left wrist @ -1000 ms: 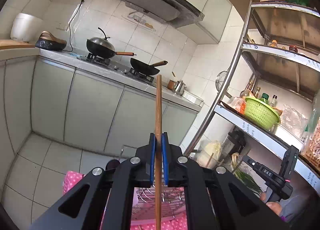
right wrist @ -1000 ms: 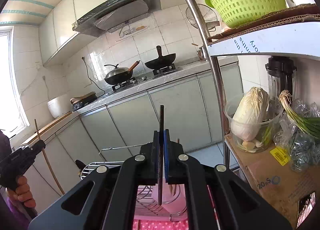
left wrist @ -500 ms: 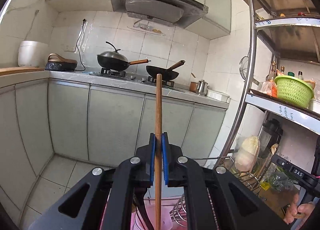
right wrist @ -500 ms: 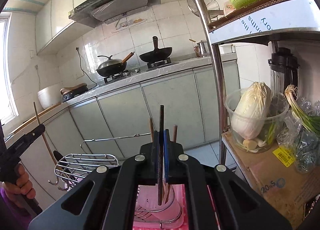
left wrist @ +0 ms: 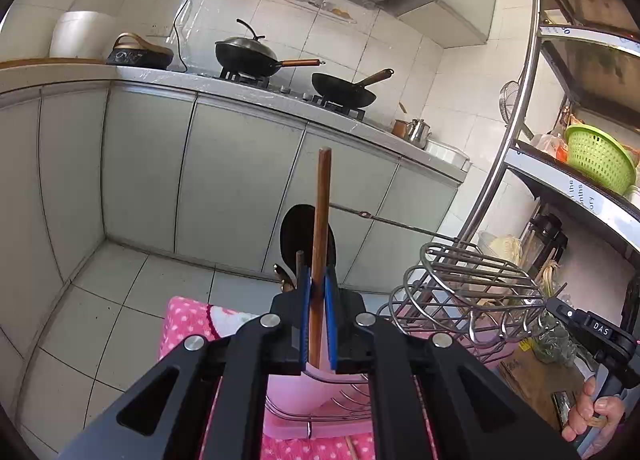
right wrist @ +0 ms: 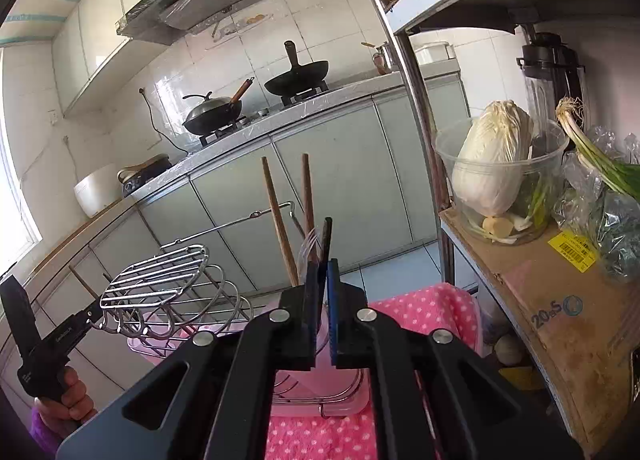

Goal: Organize utensils
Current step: 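Lower the chopstick into the pink cup while the right tool inserts the dark stick, then grasp another wooden chopstick with the left tool while the right grasps the clear spoon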

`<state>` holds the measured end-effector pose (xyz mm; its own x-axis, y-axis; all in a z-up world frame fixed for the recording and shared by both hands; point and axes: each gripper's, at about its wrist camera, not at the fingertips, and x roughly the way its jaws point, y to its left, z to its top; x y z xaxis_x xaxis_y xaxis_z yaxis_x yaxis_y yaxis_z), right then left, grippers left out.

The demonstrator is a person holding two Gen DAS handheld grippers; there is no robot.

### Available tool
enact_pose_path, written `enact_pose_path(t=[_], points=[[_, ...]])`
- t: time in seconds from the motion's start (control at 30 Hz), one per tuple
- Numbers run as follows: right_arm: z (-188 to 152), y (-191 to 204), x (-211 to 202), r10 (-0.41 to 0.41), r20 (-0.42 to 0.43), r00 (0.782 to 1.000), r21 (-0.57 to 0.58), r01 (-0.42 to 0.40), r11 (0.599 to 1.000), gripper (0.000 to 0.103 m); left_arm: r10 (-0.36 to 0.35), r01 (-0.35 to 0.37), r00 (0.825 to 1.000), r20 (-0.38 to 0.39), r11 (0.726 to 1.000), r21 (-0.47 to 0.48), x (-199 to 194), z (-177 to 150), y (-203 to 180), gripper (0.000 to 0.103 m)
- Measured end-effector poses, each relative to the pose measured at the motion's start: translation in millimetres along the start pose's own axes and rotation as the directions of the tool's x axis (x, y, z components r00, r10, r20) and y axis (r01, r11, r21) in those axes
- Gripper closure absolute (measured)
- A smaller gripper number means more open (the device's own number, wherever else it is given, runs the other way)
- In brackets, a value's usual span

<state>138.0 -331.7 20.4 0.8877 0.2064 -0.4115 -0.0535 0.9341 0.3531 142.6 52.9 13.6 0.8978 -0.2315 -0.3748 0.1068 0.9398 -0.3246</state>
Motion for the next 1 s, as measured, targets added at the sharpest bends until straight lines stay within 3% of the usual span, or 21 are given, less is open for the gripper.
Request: enact_pose_path(t=[0.37, 0.43, 0.5, 0.57, 0.63, 0.8, 0.9, 1.0], points=[[-8, 6, 12, 0.01, -0.055, 0.998, -0.026, -0.011, 1.0, 0.098, -0.001, 0.0, 1.0, -0.022, 0.999, -0.052, 2, 0, 11, 0.093], [-8, 8, 10, 0.016, -0.066, 0.998, -0.037, -0.019, 0.999, 0.098, -0.001, 0.0, 1.0, -0.017, 0.999, -0.049, -2, 2, 10, 0.079], [-8, 10, 3, 0.018, -0.06, 0.998, -0.048, -0.021, 0.999, 0.097, -0.006, 0.006, 1.0, -0.004, 0.999, -0.05, -9, 4, 9, 0.074], [-8, 11, -6, 0.017, -0.047, 0.999, -0.057, -0.02, 0.998, 0.089, 0.001, -0.001, 1.0, 0.011, 0.999, -0.051, -19, 7, 9, 0.073], [-9, 11, -18, 0.019, -0.032, 0.999, -0.06, -0.021, 0.998, 0.072, 0.004, -0.003, 1.0, 0.02, 0.998, -0.055, -28, 9, 9, 0.071], [-23, 16, -47, 0.008, 0.007, 1.0, -0.1, -0.007, 0.995, 0.055, -0.016, 0.016, 1.0, 0.012, 1.0, -0.018, -54, 5, 1, 0.069], [-38, 19, -45, 0.003, -0.067, 0.998, -0.116, -0.011, 0.993, 0.05, -0.029, 0.031, 0.999, -0.045, 0.999, 0.026, -60, -6, -11, 0.069], [-56, 17, -36, -0.01, -0.186, 0.982, -0.081, -0.005, 0.997, 0.05, -0.065, 0.07, 0.983, -0.17, 0.997, 0.022, -53, -27, -20, 0.069]])
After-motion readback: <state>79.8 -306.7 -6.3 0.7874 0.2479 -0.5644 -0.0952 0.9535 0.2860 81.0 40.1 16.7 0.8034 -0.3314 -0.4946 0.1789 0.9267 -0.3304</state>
